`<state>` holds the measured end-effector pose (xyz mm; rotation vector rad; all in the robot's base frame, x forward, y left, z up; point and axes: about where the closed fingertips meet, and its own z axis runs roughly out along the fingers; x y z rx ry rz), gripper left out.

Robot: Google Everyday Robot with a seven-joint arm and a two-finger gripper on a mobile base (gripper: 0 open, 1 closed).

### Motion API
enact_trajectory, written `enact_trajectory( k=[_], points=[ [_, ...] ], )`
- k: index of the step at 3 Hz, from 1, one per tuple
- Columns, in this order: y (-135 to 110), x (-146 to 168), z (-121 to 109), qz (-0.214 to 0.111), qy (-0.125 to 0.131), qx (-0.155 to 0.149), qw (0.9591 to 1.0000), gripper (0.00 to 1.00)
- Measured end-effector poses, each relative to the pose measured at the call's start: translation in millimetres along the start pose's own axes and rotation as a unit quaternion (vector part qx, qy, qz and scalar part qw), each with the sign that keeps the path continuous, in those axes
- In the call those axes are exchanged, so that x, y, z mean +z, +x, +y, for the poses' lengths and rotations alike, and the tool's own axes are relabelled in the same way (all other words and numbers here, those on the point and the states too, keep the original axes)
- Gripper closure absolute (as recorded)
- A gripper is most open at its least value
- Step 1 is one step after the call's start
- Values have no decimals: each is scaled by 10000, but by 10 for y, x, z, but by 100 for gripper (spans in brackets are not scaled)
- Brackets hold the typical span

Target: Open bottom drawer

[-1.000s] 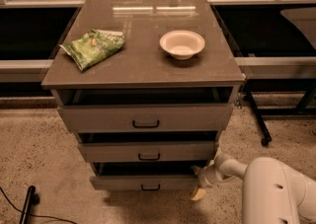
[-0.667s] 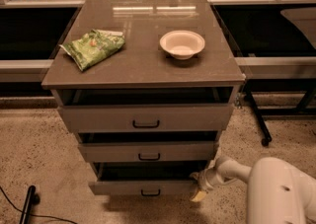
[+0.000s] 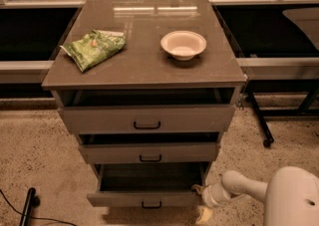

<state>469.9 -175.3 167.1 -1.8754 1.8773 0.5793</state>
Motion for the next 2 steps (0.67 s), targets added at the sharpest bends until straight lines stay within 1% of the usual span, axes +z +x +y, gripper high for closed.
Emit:
enact_trajectory(
  k=[1, 2],
  points=[
    [-7, -11, -15, 4, 7, 0, 10000, 0],
    [-3, 8, 23, 39, -54, -11, 10000, 2]
  ],
)
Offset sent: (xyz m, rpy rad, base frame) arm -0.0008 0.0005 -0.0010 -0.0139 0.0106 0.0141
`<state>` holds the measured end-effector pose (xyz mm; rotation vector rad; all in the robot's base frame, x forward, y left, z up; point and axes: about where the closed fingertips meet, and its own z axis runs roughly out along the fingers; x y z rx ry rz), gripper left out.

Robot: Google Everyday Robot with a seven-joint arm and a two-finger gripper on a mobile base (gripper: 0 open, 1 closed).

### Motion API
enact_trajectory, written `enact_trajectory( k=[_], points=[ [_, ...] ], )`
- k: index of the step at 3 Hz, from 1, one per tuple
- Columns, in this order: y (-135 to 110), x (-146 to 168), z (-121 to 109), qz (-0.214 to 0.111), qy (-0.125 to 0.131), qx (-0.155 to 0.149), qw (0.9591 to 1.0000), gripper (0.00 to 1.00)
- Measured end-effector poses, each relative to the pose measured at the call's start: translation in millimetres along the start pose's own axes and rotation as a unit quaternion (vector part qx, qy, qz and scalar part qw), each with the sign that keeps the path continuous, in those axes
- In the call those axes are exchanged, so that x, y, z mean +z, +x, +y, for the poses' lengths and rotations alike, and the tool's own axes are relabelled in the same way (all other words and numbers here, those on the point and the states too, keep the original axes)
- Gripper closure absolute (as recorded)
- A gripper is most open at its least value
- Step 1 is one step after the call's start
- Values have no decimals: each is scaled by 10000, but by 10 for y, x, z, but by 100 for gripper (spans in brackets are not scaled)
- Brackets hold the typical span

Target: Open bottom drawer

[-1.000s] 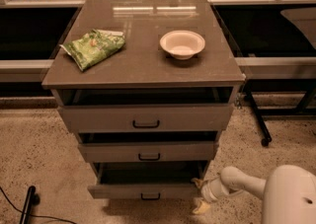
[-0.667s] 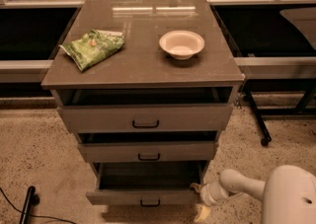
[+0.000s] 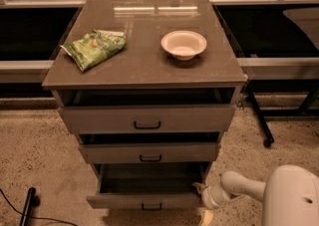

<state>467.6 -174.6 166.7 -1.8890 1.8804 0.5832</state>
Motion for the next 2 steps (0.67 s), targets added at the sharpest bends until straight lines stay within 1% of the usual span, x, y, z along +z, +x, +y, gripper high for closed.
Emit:
enact_trajectory(
  k=[1, 2],
  points=[
    [55, 62, 283, 287, -386, -70, 9988, 25],
    [27, 19, 281, 287, -383, -74, 9988, 49]
  ],
)
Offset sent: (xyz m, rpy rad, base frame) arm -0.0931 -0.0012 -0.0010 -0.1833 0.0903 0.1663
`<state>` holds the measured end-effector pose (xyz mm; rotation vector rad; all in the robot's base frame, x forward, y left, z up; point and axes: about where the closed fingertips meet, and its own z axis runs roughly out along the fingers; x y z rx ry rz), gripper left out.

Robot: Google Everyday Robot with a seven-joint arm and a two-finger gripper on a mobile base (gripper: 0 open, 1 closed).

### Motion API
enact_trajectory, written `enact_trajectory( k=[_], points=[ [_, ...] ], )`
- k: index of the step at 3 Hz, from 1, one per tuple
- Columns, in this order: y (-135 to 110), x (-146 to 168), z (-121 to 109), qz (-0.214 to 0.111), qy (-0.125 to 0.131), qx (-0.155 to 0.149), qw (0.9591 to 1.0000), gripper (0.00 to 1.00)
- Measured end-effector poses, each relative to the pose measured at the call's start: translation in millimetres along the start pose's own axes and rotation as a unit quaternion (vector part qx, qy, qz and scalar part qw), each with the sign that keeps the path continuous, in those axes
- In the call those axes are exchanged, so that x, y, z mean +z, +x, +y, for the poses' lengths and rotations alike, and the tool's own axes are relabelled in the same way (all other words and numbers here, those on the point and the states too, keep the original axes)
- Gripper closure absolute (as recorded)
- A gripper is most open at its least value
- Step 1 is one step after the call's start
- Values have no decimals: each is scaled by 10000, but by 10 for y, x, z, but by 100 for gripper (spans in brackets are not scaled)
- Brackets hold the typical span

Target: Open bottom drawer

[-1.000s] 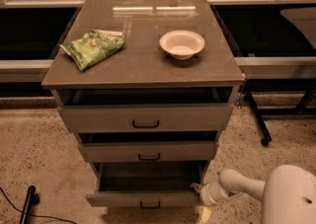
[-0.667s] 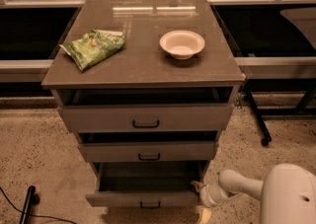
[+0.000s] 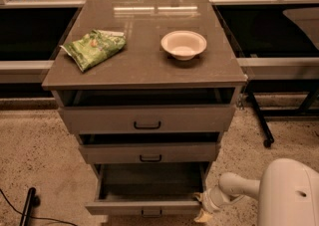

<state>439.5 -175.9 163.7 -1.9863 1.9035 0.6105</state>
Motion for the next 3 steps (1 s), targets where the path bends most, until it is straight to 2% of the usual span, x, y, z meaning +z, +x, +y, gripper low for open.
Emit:
enact_trajectory(
  k=[1, 2, 3],
  points=[
    [-27, -16, 218, 63, -83, -222, 9997, 67],
    [-95, -51, 291, 27, -82, -467, 9989, 53],
    [-91, -43, 291, 25, -82, -469, 9989, 30]
  ],
)
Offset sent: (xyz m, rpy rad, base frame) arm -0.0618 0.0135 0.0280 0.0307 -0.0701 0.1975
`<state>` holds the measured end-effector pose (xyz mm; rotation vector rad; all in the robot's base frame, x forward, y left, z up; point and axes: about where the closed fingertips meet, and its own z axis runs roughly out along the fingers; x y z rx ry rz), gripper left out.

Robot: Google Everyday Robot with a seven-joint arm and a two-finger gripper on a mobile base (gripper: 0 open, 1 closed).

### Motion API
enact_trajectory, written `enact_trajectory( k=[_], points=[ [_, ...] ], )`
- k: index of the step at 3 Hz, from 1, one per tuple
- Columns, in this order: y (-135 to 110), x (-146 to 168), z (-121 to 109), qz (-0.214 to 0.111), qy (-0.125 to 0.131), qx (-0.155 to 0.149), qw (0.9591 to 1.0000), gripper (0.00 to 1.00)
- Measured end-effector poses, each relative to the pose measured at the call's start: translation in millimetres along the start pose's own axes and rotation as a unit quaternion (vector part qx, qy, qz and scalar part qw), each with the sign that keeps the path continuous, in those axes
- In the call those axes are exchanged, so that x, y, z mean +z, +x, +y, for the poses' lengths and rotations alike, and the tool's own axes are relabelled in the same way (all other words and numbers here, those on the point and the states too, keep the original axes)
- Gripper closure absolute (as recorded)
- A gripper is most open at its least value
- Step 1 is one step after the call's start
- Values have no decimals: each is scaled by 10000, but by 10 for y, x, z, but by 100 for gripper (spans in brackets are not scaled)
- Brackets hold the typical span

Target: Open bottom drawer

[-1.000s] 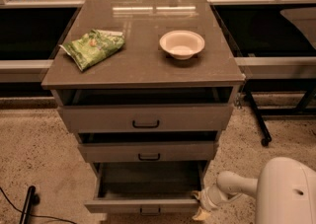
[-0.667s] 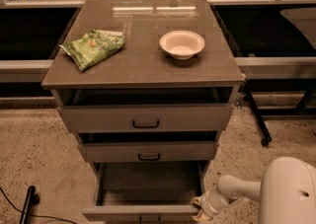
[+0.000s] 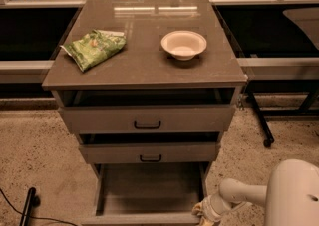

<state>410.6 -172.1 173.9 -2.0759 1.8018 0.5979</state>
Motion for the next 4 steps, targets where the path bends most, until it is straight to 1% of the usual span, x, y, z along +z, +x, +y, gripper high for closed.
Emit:
enact_trajectory(
  k=[1, 2, 3, 4],
  points=[
    [-247, -161, 115, -244, -34, -495, 9985, 7],
    [-698, -558, 209, -625, -102, -1177, 9910, 0],
    [-1019, -937, 223, -787, -193, -1410, 9867, 0],
    [-1030, -978, 211, -772, -200, -1434, 9865, 0]
  ],
)
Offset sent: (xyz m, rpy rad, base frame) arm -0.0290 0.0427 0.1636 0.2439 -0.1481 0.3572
